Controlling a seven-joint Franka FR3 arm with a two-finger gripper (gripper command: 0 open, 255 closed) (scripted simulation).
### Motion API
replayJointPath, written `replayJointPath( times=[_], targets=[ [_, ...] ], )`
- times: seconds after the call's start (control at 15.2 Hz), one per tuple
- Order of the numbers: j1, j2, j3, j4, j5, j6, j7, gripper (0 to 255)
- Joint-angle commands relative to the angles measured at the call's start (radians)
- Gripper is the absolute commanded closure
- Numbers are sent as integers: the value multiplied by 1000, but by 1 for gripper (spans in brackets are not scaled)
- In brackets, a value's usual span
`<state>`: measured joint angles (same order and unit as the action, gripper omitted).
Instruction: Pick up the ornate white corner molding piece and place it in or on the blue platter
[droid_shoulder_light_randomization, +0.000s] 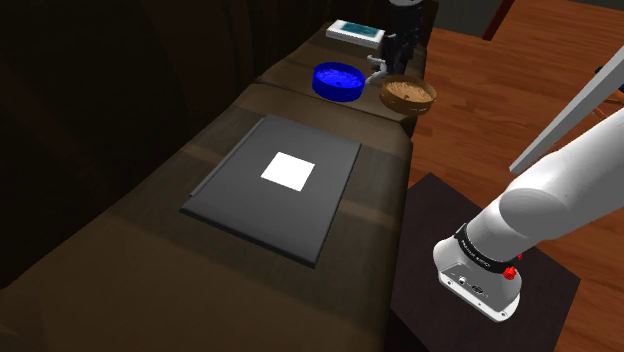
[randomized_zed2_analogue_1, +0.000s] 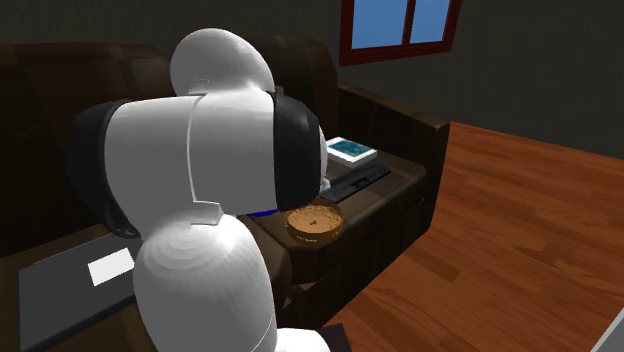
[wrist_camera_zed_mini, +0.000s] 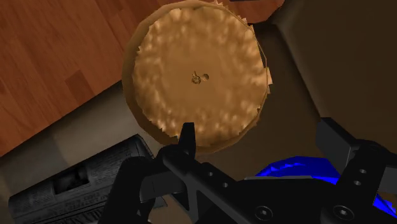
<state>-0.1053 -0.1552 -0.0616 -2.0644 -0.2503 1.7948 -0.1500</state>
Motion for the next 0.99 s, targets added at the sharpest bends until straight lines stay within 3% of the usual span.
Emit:
replayJointPath(
  times=[0.0,0.53,0.92],
  targets=[
    [-9,68,-10,60,-9,14,-5,0],
    [-50,355,-49,342,-25,47,-36,0],
    [-87,594,-71,633,-16,17,-70,0]
  ],
)
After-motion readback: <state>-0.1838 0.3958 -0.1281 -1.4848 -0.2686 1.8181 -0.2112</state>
